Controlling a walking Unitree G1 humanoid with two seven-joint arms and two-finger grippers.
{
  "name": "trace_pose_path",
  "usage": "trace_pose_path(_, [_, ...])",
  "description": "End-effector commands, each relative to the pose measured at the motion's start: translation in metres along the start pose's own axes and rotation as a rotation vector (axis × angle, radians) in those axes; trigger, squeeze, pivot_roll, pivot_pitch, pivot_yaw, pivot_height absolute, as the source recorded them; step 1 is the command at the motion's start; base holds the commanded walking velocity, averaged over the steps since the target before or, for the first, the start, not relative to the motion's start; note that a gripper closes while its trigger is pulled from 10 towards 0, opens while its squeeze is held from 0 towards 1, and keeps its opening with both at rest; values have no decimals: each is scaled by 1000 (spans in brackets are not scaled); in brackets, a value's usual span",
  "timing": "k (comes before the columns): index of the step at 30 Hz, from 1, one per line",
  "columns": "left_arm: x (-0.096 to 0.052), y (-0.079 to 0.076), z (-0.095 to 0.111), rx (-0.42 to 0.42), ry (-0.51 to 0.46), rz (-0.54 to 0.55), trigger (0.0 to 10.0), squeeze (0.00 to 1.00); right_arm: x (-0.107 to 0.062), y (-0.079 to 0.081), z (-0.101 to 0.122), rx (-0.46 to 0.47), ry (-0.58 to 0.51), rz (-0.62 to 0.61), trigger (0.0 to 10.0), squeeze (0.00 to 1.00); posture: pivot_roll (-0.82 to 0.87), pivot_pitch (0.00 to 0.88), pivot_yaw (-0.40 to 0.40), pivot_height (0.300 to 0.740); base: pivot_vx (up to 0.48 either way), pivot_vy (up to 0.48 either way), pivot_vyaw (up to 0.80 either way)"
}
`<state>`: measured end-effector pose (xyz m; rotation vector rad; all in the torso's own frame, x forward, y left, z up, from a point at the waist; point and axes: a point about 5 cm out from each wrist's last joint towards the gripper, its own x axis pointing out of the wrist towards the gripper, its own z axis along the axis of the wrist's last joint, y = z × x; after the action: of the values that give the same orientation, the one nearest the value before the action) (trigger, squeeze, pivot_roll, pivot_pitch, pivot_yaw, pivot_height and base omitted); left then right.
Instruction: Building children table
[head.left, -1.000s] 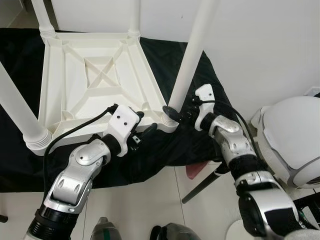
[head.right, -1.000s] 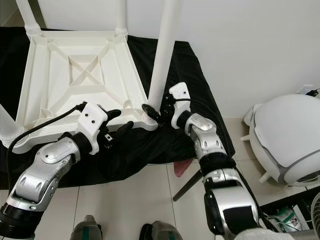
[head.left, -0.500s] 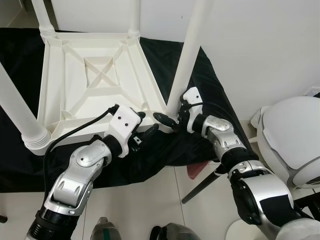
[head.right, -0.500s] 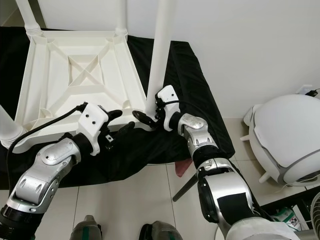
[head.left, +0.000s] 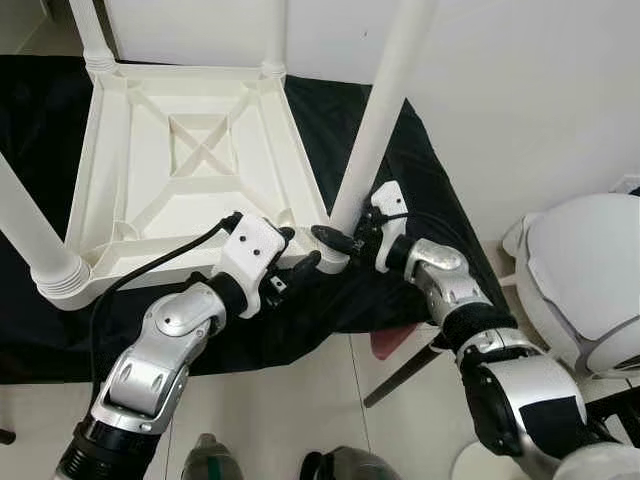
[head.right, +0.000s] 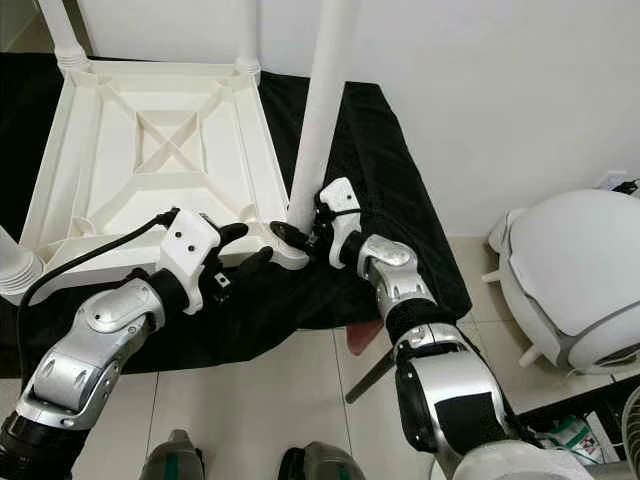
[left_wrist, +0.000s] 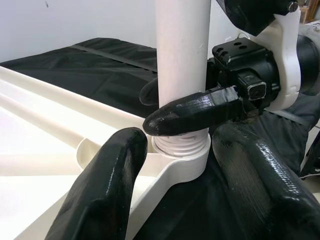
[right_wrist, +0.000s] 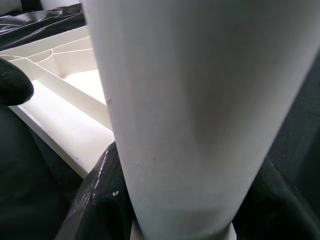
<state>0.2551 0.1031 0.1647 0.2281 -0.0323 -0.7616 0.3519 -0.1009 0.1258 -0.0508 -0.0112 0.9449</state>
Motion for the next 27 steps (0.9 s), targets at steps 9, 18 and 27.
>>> trace_pose_path(9, [4,-5,0,-9,-1,-46,10000,0,-3,-6,-3,49,-18,-369,10000,0,51,18,-118,740,0,0,0])
trace_pose_path(18, [7,-7,0,-11,-6,-54,10000,0,10,34,8,86,-17,-667,10000,0,43,13,-126,740,0,0,0])
trace_pose_path(27, [8,-9,0,-10,-7,-63,10000,0,14,43,13,85,6,-650,10000,0,49,5,-134,740,0,0,0])
